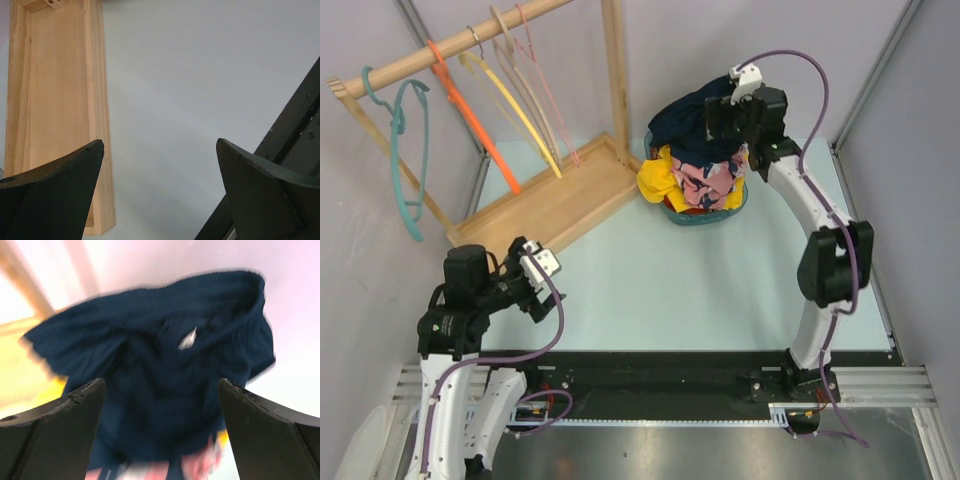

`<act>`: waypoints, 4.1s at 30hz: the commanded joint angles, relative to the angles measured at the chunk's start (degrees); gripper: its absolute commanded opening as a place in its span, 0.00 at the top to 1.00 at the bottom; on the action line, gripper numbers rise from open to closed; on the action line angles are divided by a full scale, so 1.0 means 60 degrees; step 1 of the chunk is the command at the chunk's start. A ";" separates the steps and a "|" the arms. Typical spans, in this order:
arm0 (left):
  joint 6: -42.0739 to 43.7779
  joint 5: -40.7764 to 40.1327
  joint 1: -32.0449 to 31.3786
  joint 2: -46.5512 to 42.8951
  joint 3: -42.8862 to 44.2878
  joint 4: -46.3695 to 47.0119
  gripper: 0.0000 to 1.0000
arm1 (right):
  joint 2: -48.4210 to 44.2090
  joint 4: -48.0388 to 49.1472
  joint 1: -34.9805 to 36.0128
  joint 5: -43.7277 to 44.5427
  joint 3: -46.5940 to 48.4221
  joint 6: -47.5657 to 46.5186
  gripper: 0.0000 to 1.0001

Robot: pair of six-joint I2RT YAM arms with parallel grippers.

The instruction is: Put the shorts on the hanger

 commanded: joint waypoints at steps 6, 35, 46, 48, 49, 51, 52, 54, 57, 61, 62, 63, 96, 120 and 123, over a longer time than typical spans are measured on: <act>0.0348 -0.0218 -0.0066 0.0016 0.0016 0.0456 0.00 | 0.3598 -0.0361 -0.0096 -0.0059 0.4784 0.0984 0.00; -0.1073 0.0601 -0.0081 0.0383 0.1085 0.1657 0.02 | 0.0437 -0.0831 0.0211 -0.1700 0.6266 0.0926 1.00; -0.1015 0.1216 -0.0140 0.0632 0.1378 0.1292 0.02 | -0.2663 -0.2146 0.0753 -0.4319 0.4473 0.0357 1.00; -0.0635 0.1304 -0.0169 0.0690 0.1363 0.0868 0.01 | -0.3398 -0.2674 0.0914 -0.5053 0.3371 -0.0809 1.00; -0.0445 0.1363 -0.0183 0.0705 0.1363 0.0678 0.01 | -0.4156 -0.3227 0.1132 -0.5244 0.2104 -0.1339 1.00; 0.0111 0.1436 -0.0198 0.0734 0.1334 0.0165 0.00 | -0.4965 -0.3845 0.1411 -0.5538 0.0838 -0.3031 1.00; 0.0345 0.1552 -0.0198 0.0749 0.1334 -0.0025 0.00 | -0.5332 -0.4341 0.1543 -0.5596 0.0078 -0.3551 1.00; 0.0976 0.1641 -0.0198 0.0764 0.1261 -0.0479 0.00 | -0.6402 -0.4769 0.1997 -0.5525 -0.1798 -0.5127 1.00; 0.1401 0.1627 -0.0213 0.0764 0.0969 -0.0569 0.00 | -0.6771 -0.6158 0.2700 -0.5435 -0.2742 -0.6423 1.00; 0.1783 0.1437 -0.0344 0.0851 0.0573 -0.0438 0.01 | -0.6332 -0.7524 0.3141 -0.5567 -0.2976 -0.7932 1.00; 0.1841 0.1291 -0.0490 0.0866 0.0500 -0.0379 0.02 | -0.6230 -0.7525 0.3199 -0.5655 -0.2991 -0.8052 1.00; 0.1885 0.1217 -0.0564 0.0895 0.0339 -0.0335 0.02 | -0.6069 -0.7467 0.3287 -0.5685 -0.3020 -0.8140 1.00; 0.2062 -0.0028 -0.5061 0.3957 -0.1405 0.2258 0.04 | -0.6201 -0.5477 0.4017 -0.4953 -0.7722 -0.7351 0.49; 0.0409 -0.1432 -0.5998 0.5083 -0.2065 0.7249 0.11 | -0.6097 -0.4199 0.3552 -0.4293 -0.7899 -0.7555 1.00; 0.0115 -0.2120 -0.6452 0.6254 -0.1860 0.8641 0.15 | -0.6243 -0.4361 0.3464 -0.4425 -0.7899 -0.7511 1.00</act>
